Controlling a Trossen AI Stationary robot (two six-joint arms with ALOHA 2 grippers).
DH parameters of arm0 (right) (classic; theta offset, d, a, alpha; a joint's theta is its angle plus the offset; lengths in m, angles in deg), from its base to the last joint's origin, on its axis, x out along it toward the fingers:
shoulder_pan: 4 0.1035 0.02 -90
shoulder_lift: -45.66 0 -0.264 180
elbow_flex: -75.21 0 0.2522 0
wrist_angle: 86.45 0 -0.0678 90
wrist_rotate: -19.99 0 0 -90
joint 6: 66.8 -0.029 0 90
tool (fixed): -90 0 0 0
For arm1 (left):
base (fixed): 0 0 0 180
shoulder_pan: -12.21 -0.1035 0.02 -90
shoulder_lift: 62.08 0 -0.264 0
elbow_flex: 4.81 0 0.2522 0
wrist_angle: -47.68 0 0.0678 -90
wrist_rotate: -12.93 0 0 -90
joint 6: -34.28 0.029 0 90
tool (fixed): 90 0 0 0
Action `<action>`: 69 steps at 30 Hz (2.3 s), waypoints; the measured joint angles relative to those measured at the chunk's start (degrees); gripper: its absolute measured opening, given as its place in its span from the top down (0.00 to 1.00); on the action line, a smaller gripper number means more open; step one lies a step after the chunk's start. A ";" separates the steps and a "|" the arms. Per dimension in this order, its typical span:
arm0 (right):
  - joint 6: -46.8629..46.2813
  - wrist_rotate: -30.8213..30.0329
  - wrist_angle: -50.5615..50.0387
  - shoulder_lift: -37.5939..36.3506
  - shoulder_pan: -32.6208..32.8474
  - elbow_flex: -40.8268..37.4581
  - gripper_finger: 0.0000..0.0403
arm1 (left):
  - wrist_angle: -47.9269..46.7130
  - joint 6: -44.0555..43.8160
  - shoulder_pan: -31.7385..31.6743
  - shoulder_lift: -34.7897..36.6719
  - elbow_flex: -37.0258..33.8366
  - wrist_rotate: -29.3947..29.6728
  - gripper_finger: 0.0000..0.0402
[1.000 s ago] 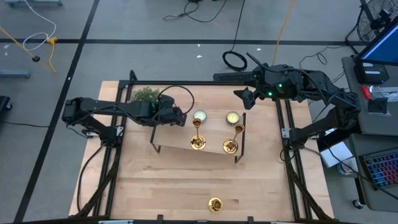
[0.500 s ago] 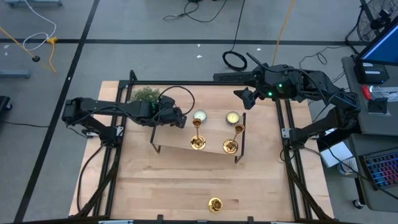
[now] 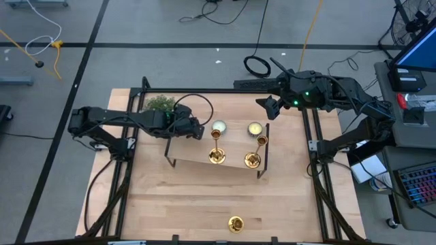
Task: Pick & Place candle stick holders
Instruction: Put the scented candle on the shelf, then put the gold candle holder on the shelf
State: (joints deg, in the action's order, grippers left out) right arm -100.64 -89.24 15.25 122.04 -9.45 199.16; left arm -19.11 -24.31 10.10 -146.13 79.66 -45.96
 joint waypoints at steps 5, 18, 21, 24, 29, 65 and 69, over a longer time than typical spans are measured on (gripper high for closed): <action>-0.01 0.02 0.00 0.00 0.00 0.00 0.19 | 0.02 0.12 0.02 0.00 0.00 0.00 0.24; -0.40 0.02 0.00 0.00 0.00 0.00 0.19 | 1.03 2.49 -1.20 0.02 0.00 0.46 0.28; -0.42 0.02 0.00 0.02 0.00 0.00 0.19 | 2.90 3.09 -1.18 0.02 0.00 -0.22 0.27; -0.87 0.03 0.00 0.01 0.00 0.00 0.19 | 3.84 3.22 -1.17 0.02 0.00 -0.55 0.27; -1.04 0.04 0.00 0.00 0.00 0.00 0.19 | 2.91 3.07 -1.16 0.02 0.00 -0.55 0.30; -1.04 0.04 -0.02 0.01 0.00 0.00 0.19 | 2.23 2.61 -1.26 0.88 0.02 2.38 0.13; -1.02 0.04 -0.02 0.02 0.00 0.00 0.19 | 2.75 2.98 -2.06 2.70 0.11 3.03 0.13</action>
State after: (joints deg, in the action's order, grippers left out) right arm -101.65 -89.19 15.23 122.06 -9.45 199.16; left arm -16.36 -21.33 8.04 -143.42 79.77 -42.92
